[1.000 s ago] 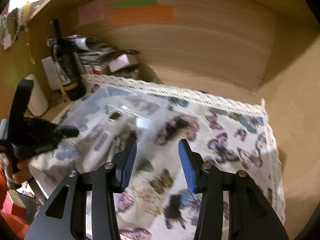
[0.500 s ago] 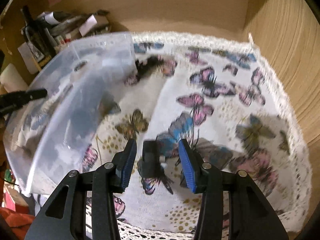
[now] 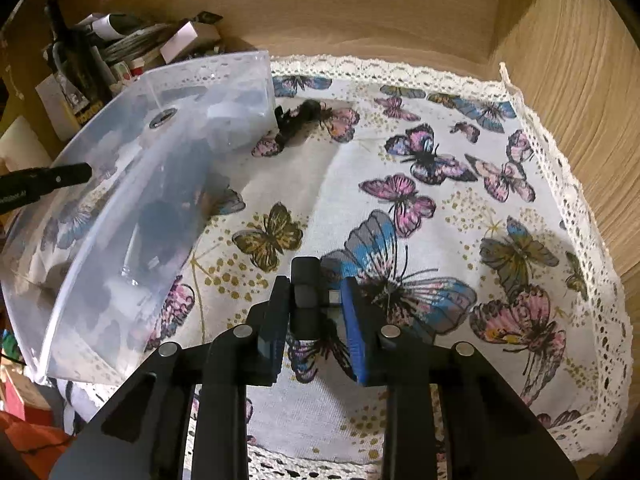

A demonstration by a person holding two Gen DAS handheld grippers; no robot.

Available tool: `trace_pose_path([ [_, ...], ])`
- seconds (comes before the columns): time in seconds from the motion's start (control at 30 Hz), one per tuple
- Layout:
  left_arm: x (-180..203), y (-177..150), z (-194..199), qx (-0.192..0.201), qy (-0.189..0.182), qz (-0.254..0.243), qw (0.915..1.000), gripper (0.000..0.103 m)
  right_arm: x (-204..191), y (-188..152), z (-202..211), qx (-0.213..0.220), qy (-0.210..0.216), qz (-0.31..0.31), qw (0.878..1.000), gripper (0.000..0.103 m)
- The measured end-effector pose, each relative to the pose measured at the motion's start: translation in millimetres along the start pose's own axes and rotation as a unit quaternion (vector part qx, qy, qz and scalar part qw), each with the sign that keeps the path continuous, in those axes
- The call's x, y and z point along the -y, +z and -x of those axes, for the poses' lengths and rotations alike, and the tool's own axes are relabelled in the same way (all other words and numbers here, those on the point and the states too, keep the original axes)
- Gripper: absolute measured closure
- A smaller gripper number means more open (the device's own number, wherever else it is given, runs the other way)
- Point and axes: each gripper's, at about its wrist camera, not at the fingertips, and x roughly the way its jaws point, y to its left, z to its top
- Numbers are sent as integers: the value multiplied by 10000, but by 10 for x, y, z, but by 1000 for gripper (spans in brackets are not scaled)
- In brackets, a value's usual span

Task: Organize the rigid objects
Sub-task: 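Grasp the small black item on the cloth with the right gripper, then place the small black item into the box and release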

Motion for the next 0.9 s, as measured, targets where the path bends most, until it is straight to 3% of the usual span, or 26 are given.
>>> trace_pose_path([
  [0.47,1,1,10,21,-24,26,10000,93,-204,437,296,784,284,143,9964,79],
  [0.9,-19,0,15,47,-71,22,10000,93,-574,793,272,1067,552,537,9913,79],
])
